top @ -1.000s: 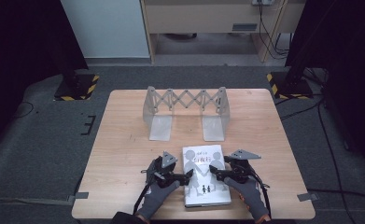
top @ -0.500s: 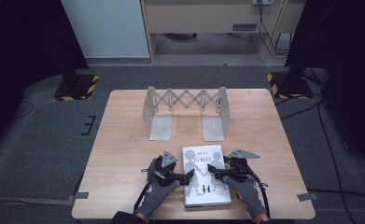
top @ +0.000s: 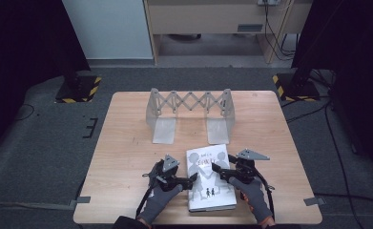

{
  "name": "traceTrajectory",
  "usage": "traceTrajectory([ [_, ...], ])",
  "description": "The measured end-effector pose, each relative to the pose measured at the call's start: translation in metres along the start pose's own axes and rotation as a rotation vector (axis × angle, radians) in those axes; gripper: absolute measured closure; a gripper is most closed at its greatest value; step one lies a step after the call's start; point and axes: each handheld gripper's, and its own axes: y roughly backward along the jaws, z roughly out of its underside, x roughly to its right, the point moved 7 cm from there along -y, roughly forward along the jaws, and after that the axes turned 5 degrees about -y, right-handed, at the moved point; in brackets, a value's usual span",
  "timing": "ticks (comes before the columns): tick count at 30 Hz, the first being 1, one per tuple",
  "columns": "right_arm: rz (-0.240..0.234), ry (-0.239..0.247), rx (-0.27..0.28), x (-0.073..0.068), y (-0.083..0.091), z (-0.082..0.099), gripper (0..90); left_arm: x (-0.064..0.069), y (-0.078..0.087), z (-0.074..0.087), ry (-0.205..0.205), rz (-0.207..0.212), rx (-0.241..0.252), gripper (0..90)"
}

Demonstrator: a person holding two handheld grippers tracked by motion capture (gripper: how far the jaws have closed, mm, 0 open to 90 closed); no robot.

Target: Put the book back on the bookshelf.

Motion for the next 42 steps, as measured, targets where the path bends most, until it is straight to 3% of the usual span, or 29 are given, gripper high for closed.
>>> traceTrajectory([
  [7,-0.006,0.011,0.008,-0.005,-0.004,-0.001,22.1,-0.001,0.0,0.0,0.0,0.006,0.006,3.1],
  [11,-0.016,0.025,-0.018,-0.009,-0.009,0.004,22.0,-0.001,0.0,0.001,0.005,0.012,0.013,2.6],
  [17,-0.019,-0.004,-0.016,-0.008,-0.009,0.006,25.8,-0.002,-0.001,0.002,0.008,0.014,0.016,1.7],
  [22,-0.044,-0.024,-0.023,-0.008,-0.013,0.008,24.8,-0.003,-0.001,0.002,0.015,0.021,0.02,1.2],
  [25,-0.086,-0.046,-0.038,-0.013,-0.015,0.008,27.2,-0.003,-0.001,0.002,0.017,0.024,0.023,1.2],
  [27,-0.086,-0.019,-0.048,-0.018,-0.017,0.01,25.3,-0.003,-0.001,0.003,0.019,0.024,0.025,1.3],
  [38,-0.069,-0.104,-0.046,-0.01,-0.015,0.008,44.8,-0.003,-0.001,0.004,0.042,0.032,0.021,2.1],
  [42,-0.09,-0.156,-0.055,-0.007,-0.014,0.007,51.4,-0.001,-0.001,0.003,0.053,0.046,0.02,5.0],
])
